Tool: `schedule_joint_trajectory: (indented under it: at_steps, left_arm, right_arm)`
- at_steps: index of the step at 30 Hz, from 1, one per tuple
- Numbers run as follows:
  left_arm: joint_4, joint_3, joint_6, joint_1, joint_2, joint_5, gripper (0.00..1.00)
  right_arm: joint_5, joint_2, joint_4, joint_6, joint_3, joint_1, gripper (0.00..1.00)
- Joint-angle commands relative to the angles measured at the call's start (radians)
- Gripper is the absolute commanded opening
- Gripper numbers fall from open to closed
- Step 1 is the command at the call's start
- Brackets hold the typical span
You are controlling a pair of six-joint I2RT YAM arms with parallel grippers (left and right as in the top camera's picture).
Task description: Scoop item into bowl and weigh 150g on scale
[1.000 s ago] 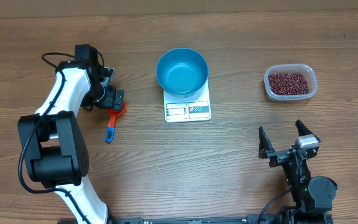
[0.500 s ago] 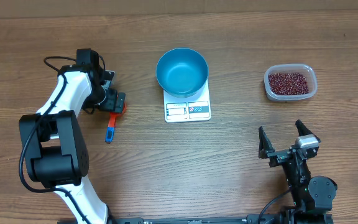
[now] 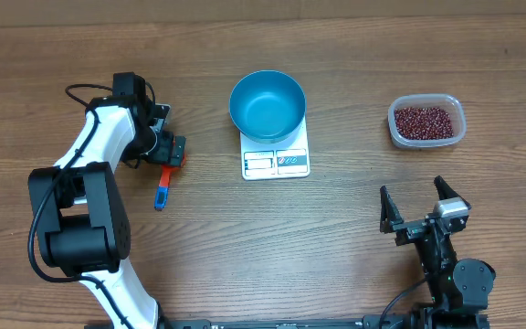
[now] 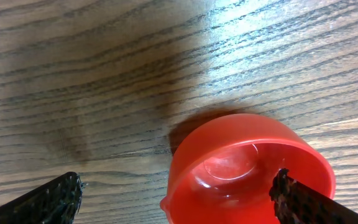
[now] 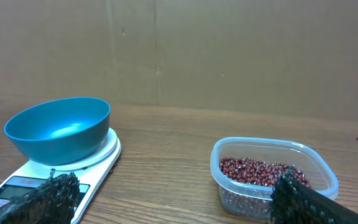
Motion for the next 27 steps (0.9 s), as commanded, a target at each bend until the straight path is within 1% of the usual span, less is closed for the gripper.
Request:
schedule_joint_trajectory:
  at_steps: [1, 5, 9, 16, 18, 24, 27]
  left_arm:
    - [-0.002, -0.007, -0.013, 0.005, 0.011, 0.019, 0.92]
    - [-0.002, -0.007, -0.013, 0.005, 0.011, 0.019, 0.82]
    - [0.000, -0.007, -0.013, 0.005, 0.011, 0.019, 0.75]
    - [0.001, -0.007, -0.013, 0.005, 0.011, 0.019, 0.73]
    - [0.001, -0.007, -0.013, 0.005, 0.011, 0.019, 0.70]
    - [0.001, -0.007, -0.013, 0.005, 0.011, 0.019, 0.66]
    - [0.001, -0.007, -0.013, 0.005, 0.011, 0.019, 0.63]
  right_arm:
    - [0.003, -0.008, 0.004, -0.002, -0.010, 0.007, 1.00]
    - [0.003, -0.008, 0.004, -0.002, -0.010, 0.007, 1.00]
    - [0.003, -0.008, 0.004, -0.002, -0.010, 0.007, 1.00]
    - [0.003, -0.008, 0.004, -0.002, -0.010, 0.007, 1.00]
    - [0.003, -0.008, 0.004, -0.002, -0.010, 0.007, 1.00]
    - [0.003, -0.008, 0.004, -0.002, -0.010, 0.007, 1.00]
    - [0.003, -0.008, 0.004, -0.002, -0.010, 0.007, 1.00]
